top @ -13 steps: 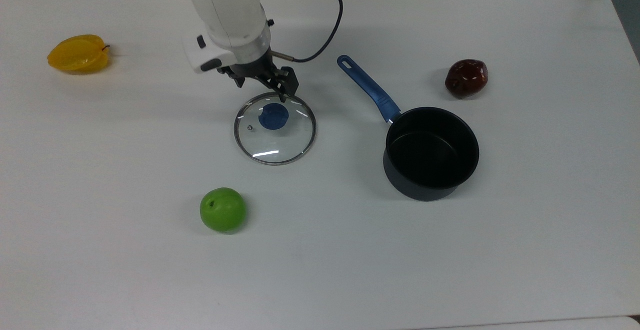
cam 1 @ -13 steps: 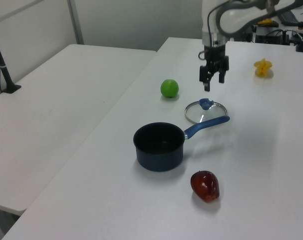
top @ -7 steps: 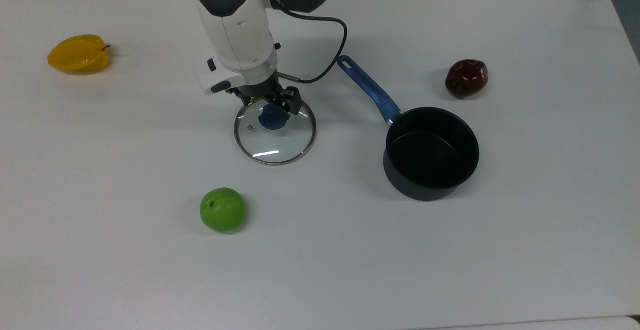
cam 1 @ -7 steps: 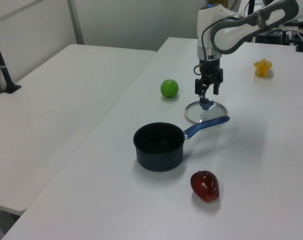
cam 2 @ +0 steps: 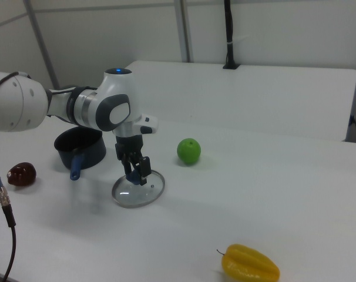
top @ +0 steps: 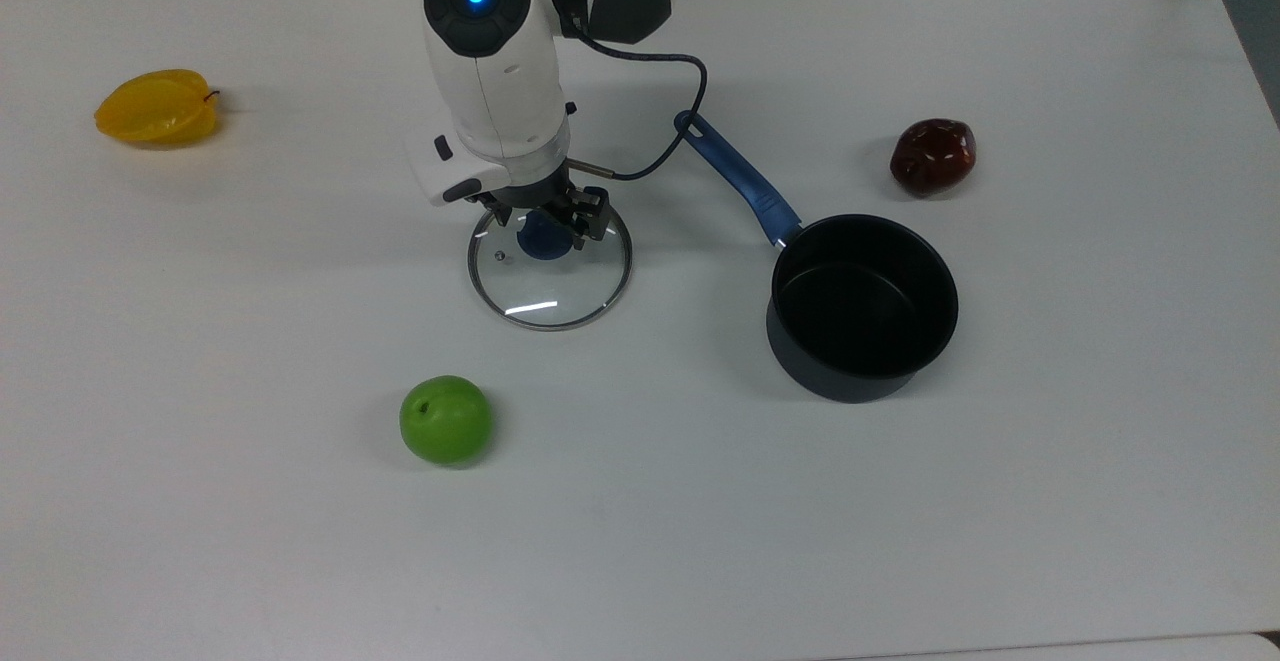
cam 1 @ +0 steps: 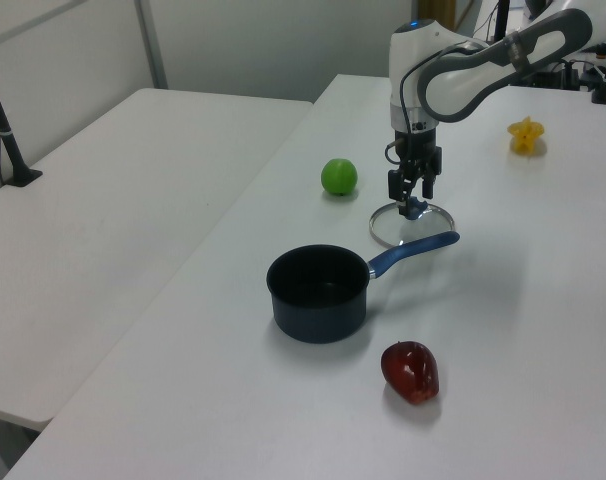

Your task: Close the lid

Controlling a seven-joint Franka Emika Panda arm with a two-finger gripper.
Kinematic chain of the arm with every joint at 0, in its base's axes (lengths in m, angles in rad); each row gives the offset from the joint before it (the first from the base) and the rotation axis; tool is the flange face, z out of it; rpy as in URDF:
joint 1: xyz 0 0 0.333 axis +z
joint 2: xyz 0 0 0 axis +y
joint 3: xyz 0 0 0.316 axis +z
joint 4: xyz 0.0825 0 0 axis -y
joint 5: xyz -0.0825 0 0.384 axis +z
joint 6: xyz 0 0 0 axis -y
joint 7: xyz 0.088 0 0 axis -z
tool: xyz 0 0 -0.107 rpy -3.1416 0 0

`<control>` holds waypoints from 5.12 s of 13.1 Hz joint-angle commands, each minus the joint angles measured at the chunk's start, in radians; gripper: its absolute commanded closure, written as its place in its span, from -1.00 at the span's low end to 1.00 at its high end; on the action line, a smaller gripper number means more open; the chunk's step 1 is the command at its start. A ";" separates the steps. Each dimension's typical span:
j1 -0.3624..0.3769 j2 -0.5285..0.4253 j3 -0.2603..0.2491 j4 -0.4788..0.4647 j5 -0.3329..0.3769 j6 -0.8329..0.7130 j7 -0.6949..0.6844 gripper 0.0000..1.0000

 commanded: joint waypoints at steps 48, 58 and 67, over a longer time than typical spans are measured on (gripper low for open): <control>0.393 0.294 0.009 0.649 0.002 -0.147 0.561 0.16; 0.362 0.288 0.032 0.659 0.071 -0.253 0.562 0.18; 0.356 0.277 0.029 0.663 0.071 -0.349 0.561 0.19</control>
